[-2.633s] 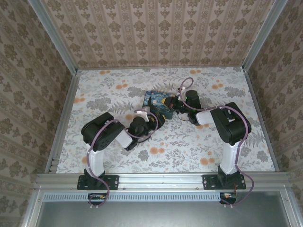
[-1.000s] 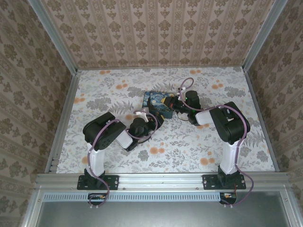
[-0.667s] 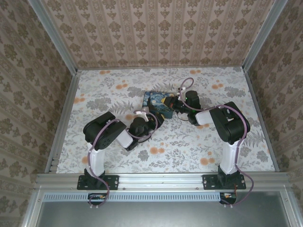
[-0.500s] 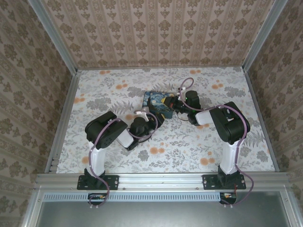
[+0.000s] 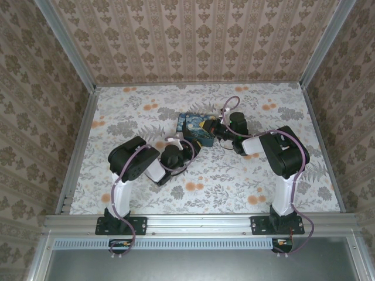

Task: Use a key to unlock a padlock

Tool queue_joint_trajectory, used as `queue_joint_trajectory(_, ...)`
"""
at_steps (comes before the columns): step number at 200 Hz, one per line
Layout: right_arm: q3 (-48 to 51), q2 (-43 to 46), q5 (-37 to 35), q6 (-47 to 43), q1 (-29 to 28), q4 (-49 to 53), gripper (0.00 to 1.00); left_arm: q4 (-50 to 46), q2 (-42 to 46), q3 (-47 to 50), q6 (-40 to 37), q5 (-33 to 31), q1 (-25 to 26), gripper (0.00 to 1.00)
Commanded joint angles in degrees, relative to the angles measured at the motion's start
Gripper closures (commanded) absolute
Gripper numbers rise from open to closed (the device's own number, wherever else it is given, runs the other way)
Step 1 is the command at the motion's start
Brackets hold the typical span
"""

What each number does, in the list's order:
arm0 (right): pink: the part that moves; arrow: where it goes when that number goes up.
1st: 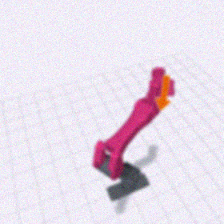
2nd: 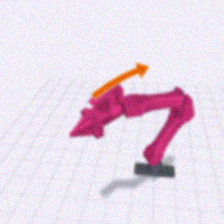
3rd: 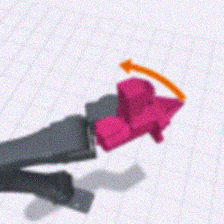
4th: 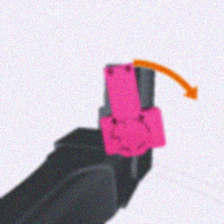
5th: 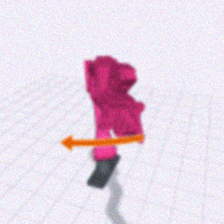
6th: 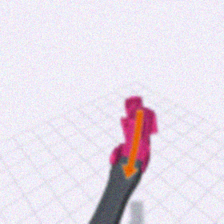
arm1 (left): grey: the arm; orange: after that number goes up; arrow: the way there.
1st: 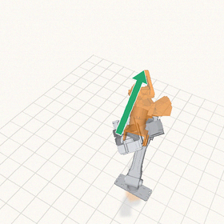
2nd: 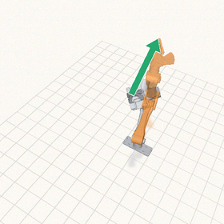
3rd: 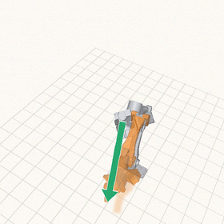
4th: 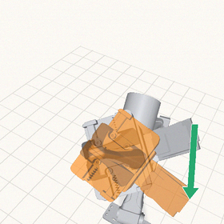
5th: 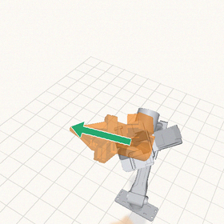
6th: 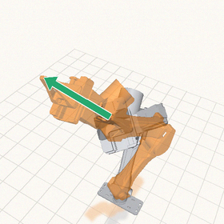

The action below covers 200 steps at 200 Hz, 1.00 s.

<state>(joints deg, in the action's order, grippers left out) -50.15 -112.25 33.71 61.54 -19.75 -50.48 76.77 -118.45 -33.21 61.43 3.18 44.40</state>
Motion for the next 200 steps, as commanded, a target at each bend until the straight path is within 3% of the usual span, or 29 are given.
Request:
queue_joint_trajectory(1,2.14,-2.74,0.60,0.13,-0.67,4.95,1.00,-2.30,-1.86,-0.36,0.31,0.50,-0.98,0.75)
queue_joint_trajectory(19,2.03,-2.71,0.78,0.01,-0.71,4.96,1.00,-2.29,-1.87,-0.53,0.50,1.11,-1.47,0.80)
queue_joint_trajectory(56,1.80,-0.95,1.53,0.10,-0.60,4.98,1.00,-2.35,-1.45,-0.79,2.86,3.35,-2.48,1.00)
queue_joint_trajectory(91,4.46,5.89,2.59,-1.54,-0.30,5.79,1.00,-2.42,0.00,-0.37,7.78,6.14,-3.79,1.00)
queue_joint_trajectory(137,15.87,14.06,4.22,-4.17,-1.32,3.12,1.00,-2.39,0.75,-0.54,12.42,9.48,-5.30,1.00)
queue_joint_trajectory(200,28.67,9.73,4.62,-0.42,-2.13,-14.74,1.00,-2.42,2.28,-0.13,15.81,14.43,-5.91,1.00)
